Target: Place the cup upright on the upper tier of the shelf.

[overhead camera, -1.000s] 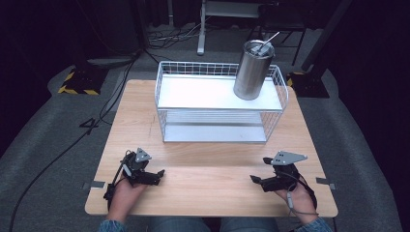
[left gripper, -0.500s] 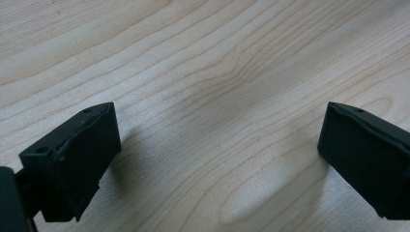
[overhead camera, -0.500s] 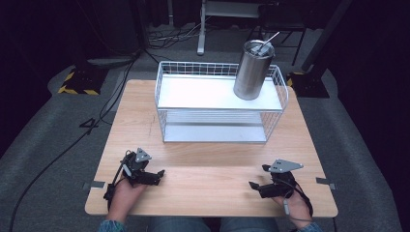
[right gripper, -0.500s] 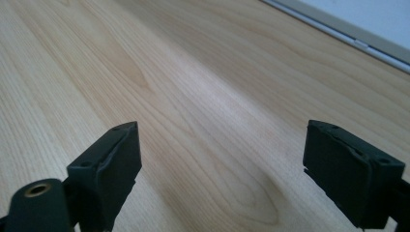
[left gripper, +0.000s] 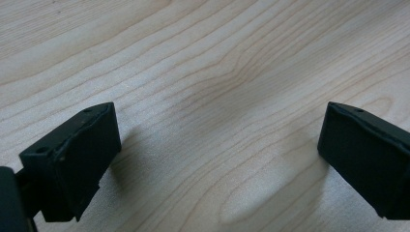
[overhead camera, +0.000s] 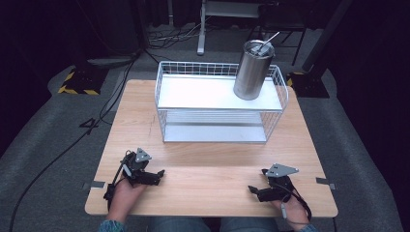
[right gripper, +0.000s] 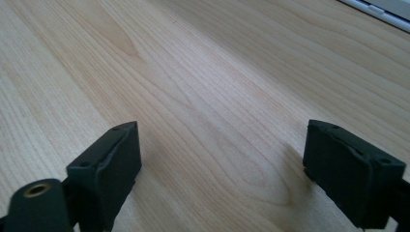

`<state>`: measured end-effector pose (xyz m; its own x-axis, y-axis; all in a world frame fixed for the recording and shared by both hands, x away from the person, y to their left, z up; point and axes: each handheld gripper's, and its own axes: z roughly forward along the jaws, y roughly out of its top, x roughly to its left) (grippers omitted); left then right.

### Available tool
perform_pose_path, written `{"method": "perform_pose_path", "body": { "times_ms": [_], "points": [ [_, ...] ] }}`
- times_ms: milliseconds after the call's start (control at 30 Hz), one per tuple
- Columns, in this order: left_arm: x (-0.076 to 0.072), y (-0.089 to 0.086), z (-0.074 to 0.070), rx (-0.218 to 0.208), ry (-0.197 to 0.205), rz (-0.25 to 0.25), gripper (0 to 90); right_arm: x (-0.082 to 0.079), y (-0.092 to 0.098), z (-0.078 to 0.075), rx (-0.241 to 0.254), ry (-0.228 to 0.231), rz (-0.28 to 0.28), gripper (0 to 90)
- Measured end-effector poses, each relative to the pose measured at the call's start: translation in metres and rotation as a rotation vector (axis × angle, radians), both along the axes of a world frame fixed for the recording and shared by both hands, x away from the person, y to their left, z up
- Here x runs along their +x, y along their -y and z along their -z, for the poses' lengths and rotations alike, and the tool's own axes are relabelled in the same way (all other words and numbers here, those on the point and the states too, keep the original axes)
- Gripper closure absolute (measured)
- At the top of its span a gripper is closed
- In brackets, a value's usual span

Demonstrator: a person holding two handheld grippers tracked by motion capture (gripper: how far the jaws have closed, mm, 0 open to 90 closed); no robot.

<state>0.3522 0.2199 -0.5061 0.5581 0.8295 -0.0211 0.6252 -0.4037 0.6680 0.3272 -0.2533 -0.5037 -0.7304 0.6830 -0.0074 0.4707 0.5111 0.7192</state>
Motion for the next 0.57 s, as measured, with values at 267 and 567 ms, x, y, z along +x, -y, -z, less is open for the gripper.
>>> {"method": "perform_pose_path", "body": {
  "times_ms": [267,567],
  "points": [
    [0.0,0.0,0.0,0.0,0.0,0.0,2.0,0.0015,0.0,0.0026,0.008,0.01,0.009,8.2],
    [-0.0017,0.0008,0.0005,-0.007,0.0,-0.005,2.1,0.0042,-0.0012,0.003,-0.002,0.001,0.008,4.6]
  ]
}}
